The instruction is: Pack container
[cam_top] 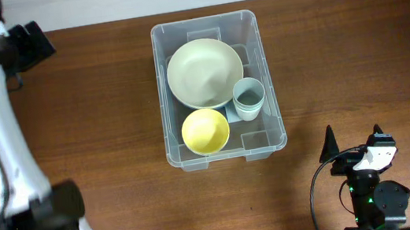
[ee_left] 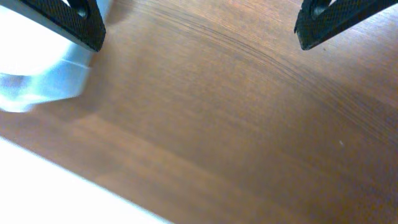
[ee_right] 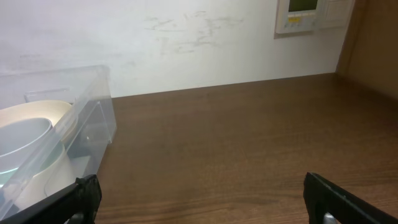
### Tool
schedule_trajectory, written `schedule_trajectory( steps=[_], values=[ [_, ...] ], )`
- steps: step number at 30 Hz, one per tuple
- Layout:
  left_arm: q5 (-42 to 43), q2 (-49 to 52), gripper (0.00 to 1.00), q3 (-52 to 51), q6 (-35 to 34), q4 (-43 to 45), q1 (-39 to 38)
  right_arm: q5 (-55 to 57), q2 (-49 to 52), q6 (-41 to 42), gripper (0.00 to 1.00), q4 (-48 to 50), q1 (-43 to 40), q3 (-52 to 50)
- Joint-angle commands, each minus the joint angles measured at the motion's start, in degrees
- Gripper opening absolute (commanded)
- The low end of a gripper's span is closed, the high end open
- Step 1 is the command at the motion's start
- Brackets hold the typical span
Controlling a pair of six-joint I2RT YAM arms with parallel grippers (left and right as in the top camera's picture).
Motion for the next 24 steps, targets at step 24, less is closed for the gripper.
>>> schedule_trajectory(
  steps=[24],
  values=[
    [-3.45, -66.1, 1.0, -49.11, -0.57, 23.19, -0.31, 0.94, -0.61, -0.35, 0.99, -0.31, 0.57, -0.28]
  ],
)
